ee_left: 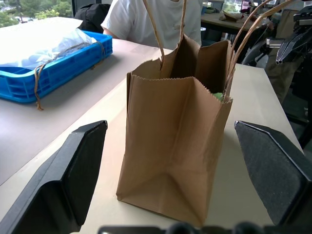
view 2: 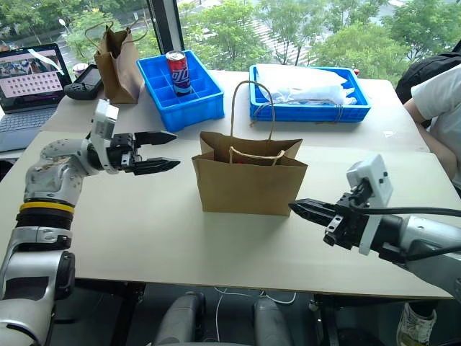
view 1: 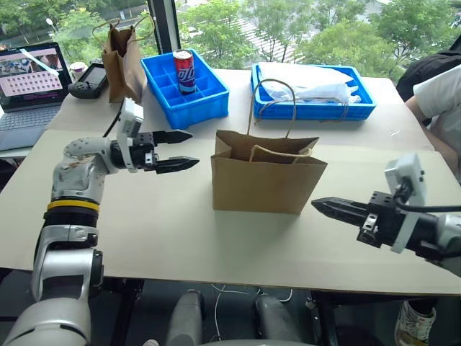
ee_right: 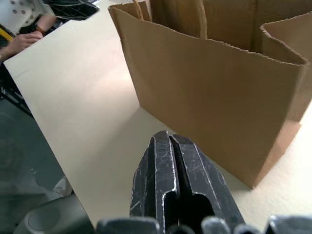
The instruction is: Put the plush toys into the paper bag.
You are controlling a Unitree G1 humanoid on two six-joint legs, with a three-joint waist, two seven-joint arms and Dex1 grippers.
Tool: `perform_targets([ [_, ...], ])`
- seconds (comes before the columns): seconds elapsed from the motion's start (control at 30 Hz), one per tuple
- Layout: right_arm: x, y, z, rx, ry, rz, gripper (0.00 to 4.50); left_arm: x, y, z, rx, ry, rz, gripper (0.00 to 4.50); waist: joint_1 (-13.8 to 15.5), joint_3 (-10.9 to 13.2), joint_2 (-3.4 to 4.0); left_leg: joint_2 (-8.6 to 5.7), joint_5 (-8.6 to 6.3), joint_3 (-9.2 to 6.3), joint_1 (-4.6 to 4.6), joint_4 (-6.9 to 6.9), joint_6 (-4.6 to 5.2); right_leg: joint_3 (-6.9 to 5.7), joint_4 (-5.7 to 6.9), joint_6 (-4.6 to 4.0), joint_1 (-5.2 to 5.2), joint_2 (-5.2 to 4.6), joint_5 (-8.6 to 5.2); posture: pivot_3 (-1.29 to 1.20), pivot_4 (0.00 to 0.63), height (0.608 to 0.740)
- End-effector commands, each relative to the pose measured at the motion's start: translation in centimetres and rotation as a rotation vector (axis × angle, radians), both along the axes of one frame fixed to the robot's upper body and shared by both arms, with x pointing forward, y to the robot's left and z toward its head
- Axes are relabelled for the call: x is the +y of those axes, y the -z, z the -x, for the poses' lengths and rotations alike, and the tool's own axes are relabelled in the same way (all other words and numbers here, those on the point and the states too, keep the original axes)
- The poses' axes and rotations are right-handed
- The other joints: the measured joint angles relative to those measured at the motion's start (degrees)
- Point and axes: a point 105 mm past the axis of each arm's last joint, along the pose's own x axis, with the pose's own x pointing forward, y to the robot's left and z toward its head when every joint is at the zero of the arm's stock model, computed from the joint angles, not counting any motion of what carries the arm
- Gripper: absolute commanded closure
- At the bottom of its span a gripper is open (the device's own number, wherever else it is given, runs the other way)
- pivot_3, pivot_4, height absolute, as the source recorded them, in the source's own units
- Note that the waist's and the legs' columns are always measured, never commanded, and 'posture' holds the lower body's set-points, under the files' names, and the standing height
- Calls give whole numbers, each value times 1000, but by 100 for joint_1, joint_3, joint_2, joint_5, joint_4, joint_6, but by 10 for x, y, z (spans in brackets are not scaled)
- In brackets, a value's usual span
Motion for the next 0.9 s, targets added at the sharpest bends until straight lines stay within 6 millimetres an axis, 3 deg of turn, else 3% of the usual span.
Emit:
perform_targets([
  [0.03, 15, -6, 3, -40, -42, -14, 4441, -6, -11, -4, -61, 20, -9, 0, 0, 0, -1, 0, 0, 0, -1, 1, 0, 0, 0, 0, -1, 0, 0, 0, 150, 689],
  [0.37, 19, -1, 0, -43, -27, -10, 4441, -12, -10, -7, -71, 41, 0, 0, -1, 1, -2, 0, 0, -1, -3, 1, 0, -1, 2, -1, -2, 0, 0, 0, 150, 689],
  [0.57, 32, 2, -3, -59, -62, -6, 4441, -19, -9, -12, -65, 63, 13, 0, -6, 1, -2, 0, 0, -1, -2, 1, 0, -1, 2, -1, -2, 0, 0, 0, 150, 689],
  [0.77, 58, 11, -16, -101, -109, 13, 4441, -29, -8, -23, -65, 81, 12, 0, -3, 1, -2, -1, 1, -2, -3, 2, 2, -3, 4, 0, -6, 2, 0, 0, 150, 689],
  [0.9, 74, 15, -24, -140, -139, 24, 4441, -38, -3, -20, -3, 174, -8, 0, -4, 1, -2, -2, 1, -2, -6, 2, 2, -3, 3, 0, -7, 1, 0, 0, 150, 689],
])
